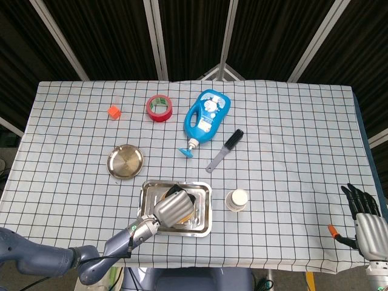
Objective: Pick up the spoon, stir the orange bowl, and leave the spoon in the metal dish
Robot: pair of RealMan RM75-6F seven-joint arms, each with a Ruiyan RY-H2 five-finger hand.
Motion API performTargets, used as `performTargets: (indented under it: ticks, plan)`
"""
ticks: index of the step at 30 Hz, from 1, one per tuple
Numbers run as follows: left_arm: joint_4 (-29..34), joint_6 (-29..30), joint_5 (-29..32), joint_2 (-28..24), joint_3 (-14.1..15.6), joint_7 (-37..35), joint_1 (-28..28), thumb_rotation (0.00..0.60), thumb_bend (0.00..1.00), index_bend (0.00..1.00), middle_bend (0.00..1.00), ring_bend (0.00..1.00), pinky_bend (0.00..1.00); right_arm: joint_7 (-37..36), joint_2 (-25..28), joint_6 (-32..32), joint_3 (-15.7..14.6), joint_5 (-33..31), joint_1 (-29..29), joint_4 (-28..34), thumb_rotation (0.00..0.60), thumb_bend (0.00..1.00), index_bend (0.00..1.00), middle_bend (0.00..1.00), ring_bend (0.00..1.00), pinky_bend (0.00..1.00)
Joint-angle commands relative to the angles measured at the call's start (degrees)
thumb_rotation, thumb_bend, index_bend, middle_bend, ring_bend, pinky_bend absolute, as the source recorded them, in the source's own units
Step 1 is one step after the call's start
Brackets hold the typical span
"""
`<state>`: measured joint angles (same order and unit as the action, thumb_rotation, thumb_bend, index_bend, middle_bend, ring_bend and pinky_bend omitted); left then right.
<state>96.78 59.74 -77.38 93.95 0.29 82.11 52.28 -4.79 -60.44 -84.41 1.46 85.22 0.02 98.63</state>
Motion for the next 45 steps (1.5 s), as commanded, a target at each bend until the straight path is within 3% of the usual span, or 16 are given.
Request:
performTargets:
  ticks: [1, 12, 22, 45]
  plan:
    - [-0.6, 0.0, 0.5, -0.1, -0.1, -0.1, -0.2, 0.600, 0.65, 0.80, 1.00, 1.00, 1.00, 0.1, 0.0, 0.0, 0.0, 0.1, 0.0, 0.0, 0.600, 0.31, 0.00, 0.00, 0.00, 0.00]
    - [-2.7, 0.3, 0.6, -1.1, 0.2, -1.3, -1.0, 0.600, 0.65, 0.80, 1.00, 1.00, 1.00, 0.2, -0.1, 0.0, 0.0, -0.1, 0.0, 0.0, 0.600, 0.31, 0.00, 0.00, 0.00, 0.00]
    - [-0.7, 1.2, -1.4, -2.5, -0.9, -5.8, -1.2, 0.600, 0.65, 0.80, 1.00, 1.00, 1.00, 0.3, -0.1, 0.0, 0.0, -0.1, 0.0, 0.0, 0.600, 0.31, 0.00, 0.00, 0.00, 0.00]
    - [0.4, -0.1, -3.6, -2.6, 0.4, -5.4, -1.9, 0.600, 0.65, 0.80, 1.00, 1.00, 1.00, 0.2, -0.1, 0.2, 0.0, -0.2, 0.0, 0.1, 0.600, 0.31, 0.00, 0.00, 0.00, 0.00]
